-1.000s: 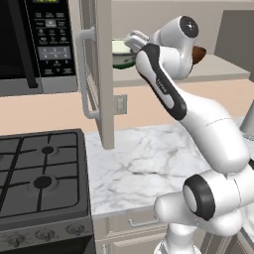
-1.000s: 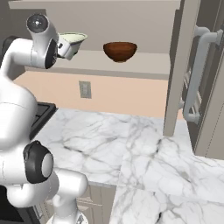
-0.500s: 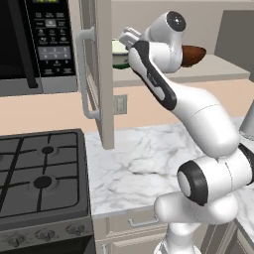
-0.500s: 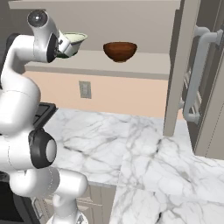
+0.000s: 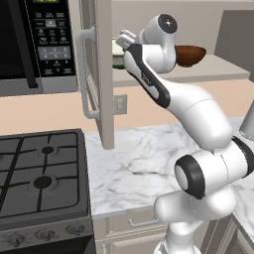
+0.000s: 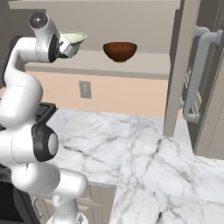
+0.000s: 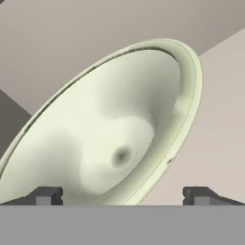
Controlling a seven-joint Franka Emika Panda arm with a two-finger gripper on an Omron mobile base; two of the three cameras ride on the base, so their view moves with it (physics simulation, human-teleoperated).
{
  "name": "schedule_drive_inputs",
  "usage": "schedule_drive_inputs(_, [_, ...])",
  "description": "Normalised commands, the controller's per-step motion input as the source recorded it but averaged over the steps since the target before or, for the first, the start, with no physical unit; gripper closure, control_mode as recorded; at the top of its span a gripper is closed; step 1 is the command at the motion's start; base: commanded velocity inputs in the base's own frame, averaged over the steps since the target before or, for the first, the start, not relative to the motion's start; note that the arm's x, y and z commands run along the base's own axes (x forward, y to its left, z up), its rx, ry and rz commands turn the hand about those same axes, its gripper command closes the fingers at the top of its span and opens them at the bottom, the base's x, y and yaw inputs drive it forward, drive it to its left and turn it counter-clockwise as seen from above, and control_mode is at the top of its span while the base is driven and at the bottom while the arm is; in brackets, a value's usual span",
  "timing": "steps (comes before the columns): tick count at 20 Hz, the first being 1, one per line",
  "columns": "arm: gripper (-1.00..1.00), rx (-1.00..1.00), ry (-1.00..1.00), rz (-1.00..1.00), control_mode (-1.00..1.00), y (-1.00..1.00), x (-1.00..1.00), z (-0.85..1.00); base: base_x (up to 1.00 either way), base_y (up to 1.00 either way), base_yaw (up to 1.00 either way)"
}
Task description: Take the smaller bowl and place it next to the appetizer plate on the dining counter , and place the larger bowl next to the plate with cooked food.
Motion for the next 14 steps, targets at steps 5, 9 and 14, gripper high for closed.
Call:
schedule_drive_inputs(5, [-1.00, 0.00, 0.00, -0.03, -1.00, 0.04, 0.26, -0.08, 0.00, 0.00, 0.00])
schedule_drive_inputs(9, [-1.00, 0.00, 0.00, -0.04, -1.00, 0.05, 0.22, -0.01, 0.00, 0.00, 0.00])
schedule_drive_inputs(14, [1.00, 0.00, 0.00, -0.04, -1.00, 0.06, 0.17, 0.00, 0.00, 0.00, 0.00])
